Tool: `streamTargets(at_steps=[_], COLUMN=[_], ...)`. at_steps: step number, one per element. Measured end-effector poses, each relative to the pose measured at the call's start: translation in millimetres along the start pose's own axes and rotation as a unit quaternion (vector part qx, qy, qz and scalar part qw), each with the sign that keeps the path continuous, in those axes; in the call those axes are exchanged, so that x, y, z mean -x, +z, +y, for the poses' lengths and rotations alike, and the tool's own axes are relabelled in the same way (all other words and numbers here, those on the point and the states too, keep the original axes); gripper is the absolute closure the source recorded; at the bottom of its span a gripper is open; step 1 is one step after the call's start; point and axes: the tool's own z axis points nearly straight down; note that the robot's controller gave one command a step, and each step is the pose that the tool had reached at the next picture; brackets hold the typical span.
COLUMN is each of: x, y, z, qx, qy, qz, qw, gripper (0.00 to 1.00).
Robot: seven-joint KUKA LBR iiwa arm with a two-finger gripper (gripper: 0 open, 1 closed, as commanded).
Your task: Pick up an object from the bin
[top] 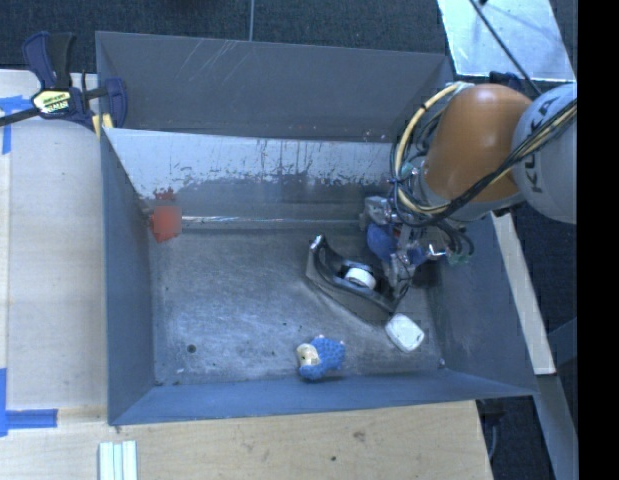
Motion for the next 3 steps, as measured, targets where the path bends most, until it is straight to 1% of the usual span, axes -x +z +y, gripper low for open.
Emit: streamTargets(at_steps=[1, 2, 3], x=[-3.7, -3.2, -8.7], y=[15, 14, -111], z=[-9, -12, -12], qx=[0.003, 0.003, 0.004], qy=[-0.010, -0.008, -0.093], qz=[0.0090, 0.0074, 0.0079], qw=[0.9999, 0.9999, 0.9956], gripper=[0.00, 1.00, 1.00])
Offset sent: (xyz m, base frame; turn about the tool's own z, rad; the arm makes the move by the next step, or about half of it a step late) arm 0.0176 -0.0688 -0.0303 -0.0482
